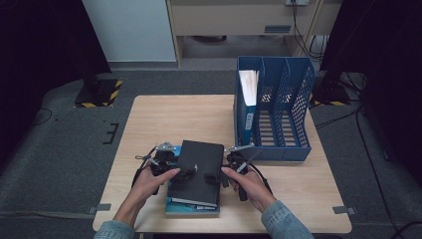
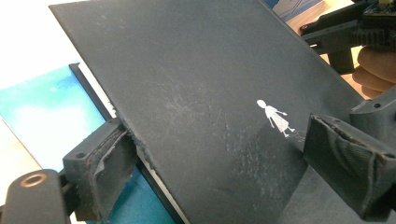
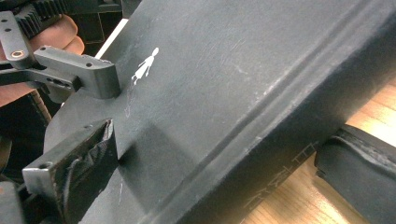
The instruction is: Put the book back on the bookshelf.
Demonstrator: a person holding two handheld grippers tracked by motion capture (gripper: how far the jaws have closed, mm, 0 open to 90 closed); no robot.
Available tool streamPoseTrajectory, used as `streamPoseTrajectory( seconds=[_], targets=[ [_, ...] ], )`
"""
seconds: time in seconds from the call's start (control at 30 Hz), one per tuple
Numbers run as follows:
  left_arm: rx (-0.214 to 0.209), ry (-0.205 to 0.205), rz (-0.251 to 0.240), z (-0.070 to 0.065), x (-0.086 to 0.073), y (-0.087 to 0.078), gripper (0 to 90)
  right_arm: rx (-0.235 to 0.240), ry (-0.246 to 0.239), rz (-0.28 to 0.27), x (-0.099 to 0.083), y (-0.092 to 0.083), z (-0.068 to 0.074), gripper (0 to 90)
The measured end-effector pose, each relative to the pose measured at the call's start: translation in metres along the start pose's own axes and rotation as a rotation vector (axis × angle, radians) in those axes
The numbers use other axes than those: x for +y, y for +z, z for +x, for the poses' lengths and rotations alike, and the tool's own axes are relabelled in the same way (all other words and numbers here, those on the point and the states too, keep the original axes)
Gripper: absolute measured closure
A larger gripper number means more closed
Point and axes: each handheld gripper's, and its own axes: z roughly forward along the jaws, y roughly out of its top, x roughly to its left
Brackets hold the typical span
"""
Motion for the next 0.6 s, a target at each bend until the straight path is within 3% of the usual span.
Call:
streamPoseTrajectory(
  seconds=[0.2,0.6],
  targets=[
    [0.016,-0.010,-0.019,0.001,0.002,-0.008,20.8,-0.018,0.010,0.016,0.003,-0.003,0.004,2.8],
    [0.038,0.045,-0.022,-0.006,0.017,-0.030,36.1,-0.078,-0.071,-0.005,0.012,-0.021,0.022,12.2]
  ],
)
